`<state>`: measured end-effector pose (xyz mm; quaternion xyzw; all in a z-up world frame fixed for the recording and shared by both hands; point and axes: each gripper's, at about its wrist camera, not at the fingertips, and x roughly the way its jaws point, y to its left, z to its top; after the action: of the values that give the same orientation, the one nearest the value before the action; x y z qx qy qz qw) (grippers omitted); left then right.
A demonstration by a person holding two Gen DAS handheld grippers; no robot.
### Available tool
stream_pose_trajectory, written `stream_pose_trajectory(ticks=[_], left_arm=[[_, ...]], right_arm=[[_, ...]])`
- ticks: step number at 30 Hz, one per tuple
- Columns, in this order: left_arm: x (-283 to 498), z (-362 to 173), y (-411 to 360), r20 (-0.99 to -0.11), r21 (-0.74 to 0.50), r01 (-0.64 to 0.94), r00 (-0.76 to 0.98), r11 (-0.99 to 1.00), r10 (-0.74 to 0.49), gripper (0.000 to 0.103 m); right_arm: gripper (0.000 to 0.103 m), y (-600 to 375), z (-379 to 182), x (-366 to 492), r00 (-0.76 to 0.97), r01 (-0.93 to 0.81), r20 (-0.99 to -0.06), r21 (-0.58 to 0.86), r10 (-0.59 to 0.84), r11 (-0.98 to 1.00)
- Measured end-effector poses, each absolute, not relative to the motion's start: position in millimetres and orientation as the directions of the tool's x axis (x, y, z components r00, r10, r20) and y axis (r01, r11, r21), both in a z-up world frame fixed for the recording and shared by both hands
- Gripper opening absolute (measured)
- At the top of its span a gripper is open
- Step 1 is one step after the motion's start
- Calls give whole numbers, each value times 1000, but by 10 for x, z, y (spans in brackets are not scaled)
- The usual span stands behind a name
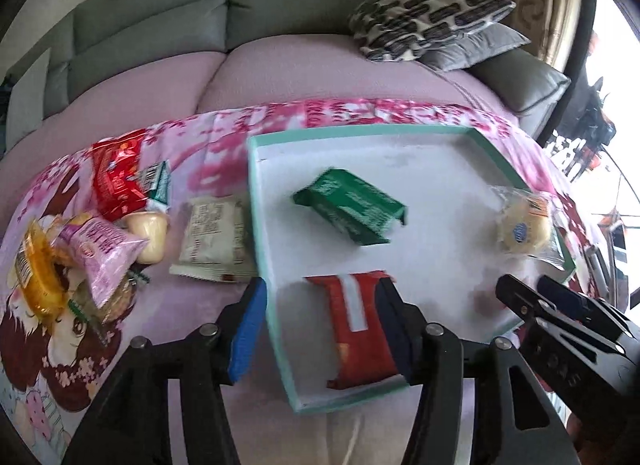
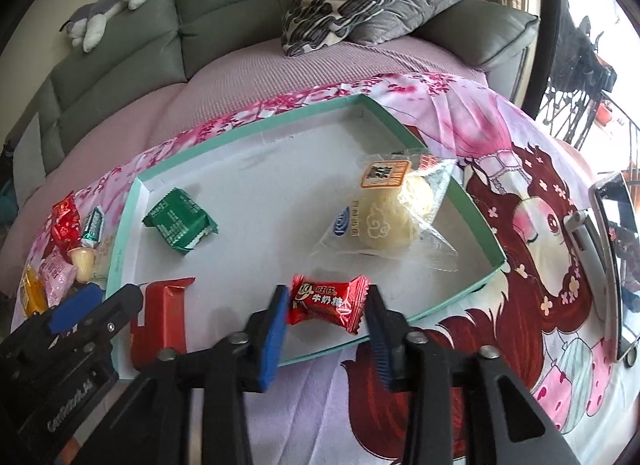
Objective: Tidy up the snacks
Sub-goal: 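Carry the red pack into the tray with the left tool while the right tool releases the candy there, then move both open tools back toward the snack pile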
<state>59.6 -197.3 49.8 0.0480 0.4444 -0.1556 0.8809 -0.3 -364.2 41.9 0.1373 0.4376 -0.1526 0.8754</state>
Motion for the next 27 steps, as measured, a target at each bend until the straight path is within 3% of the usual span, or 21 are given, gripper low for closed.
stream_pose_trajectory(ticks=[1, 5, 8, 11, 15, 25, 27], left_arm=[[601, 499, -1952, -797, -54, 307, 560, 950, -227, 65], [634, 506, -1830, -794, -60, 257, 573, 964, -202, 72], [680, 482, -1727, -796, -40, 196, 586, 980, -150, 89], [711, 471, -1648, -796, -21, 157, 595, 987, -112, 89], [742, 446, -1516, -792, -6, 96, 607, 995, -63, 95], [789, 391, -1243, -794, 3, -25, 608, 1000, 18, 96], [788, 402, -1220, -788, 11, -37, 615, 999, 32, 100]], right_arm=[[63, -3625, 427, -4, 570, 387, -806, 94, -158, 917], [65, -3614, 427, 4, 563, 389, -809, 77, -171, 918], [75, -3600, 435, 10, 563, 385, -808, 67, -176, 920], [84, -3566, 443, 20, 563, 378, -805, 50, -186, 924], [88, -3531, 432, 38, 555, 371, -808, 28, -197, 928], [101, -3500, 430, 55, 552, 361, -808, 10, -205, 932], [103, -3489, 433, 56, 556, 358, -805, 8, -207, 934]])
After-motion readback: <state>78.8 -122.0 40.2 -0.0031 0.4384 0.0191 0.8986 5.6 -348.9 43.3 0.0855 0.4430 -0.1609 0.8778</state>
